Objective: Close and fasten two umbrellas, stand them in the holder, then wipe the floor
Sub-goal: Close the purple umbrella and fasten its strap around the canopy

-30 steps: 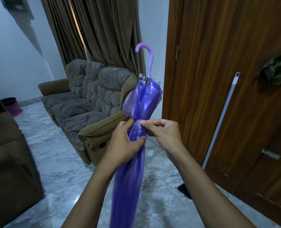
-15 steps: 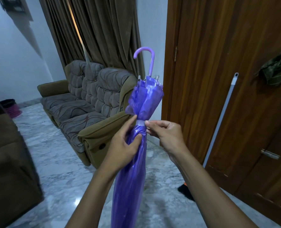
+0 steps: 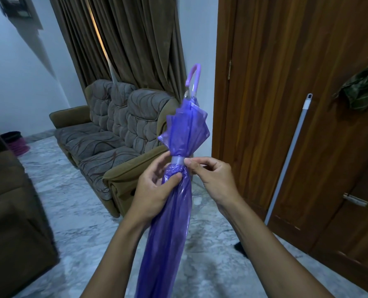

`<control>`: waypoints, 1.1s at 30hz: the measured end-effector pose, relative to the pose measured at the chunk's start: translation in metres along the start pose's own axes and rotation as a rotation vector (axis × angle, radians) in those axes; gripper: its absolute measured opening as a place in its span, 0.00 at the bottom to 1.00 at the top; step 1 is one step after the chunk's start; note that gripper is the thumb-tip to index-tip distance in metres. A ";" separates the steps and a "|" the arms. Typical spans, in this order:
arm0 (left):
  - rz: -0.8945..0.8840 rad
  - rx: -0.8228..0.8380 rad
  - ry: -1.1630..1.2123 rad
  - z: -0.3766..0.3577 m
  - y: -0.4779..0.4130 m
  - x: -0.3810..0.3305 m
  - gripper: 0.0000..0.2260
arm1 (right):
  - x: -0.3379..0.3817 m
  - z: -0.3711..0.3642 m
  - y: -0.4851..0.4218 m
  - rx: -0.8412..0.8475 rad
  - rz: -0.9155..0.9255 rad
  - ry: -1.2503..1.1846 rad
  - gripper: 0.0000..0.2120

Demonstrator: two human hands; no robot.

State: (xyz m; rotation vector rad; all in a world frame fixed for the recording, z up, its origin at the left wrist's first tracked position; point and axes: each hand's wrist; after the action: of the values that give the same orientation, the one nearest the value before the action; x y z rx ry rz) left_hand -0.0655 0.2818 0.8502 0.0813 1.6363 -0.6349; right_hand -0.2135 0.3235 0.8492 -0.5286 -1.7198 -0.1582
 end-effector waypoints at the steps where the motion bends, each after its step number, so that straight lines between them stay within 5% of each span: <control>1: 0.012 0.000 0.048 -0.001 0.001 0.002 0.23 | -0.001 0.000 0.000 -0.001 -0.022 -0.001 0.09; 4: 0.065 -0.040 0.151 -0.003 0.002 0.010 0.20 | -0.006 0.002 0.001 0.019 -0.099 -0.050 0.17; 11: 0.062 -0.111 0.087 -0.003 0.000 0.021 0.13 | -0.006 0.004 -0.003 0.117 -0.078 -0.125 0.05; 19: -0.017 -0.130 -0.033 -0.007 0.000 0.017 0.12 | -0.002 0.001 -0.005 0.147 -0.116 -0.175 0.11; 33: -0.027 -0.134 -0.049 -0.005 0.001 0.016 0.13 | -0.002 -0.003 -0.002 0.085 -0.164 -0.243 0.05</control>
State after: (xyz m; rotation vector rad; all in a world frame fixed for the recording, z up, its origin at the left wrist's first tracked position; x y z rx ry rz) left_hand -0.0729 0.2796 0.8348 -0.0534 1.6305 -0.5419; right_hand -0.2113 0.3199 0.8483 -0.3540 -1.9984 -0.1409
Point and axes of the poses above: each hand's wrist, its own y-axis away from the middle knuckle, its own z-axis out of the back of the hand, x = y × z, and after that the axes turned 1 degree about -y, right-handed
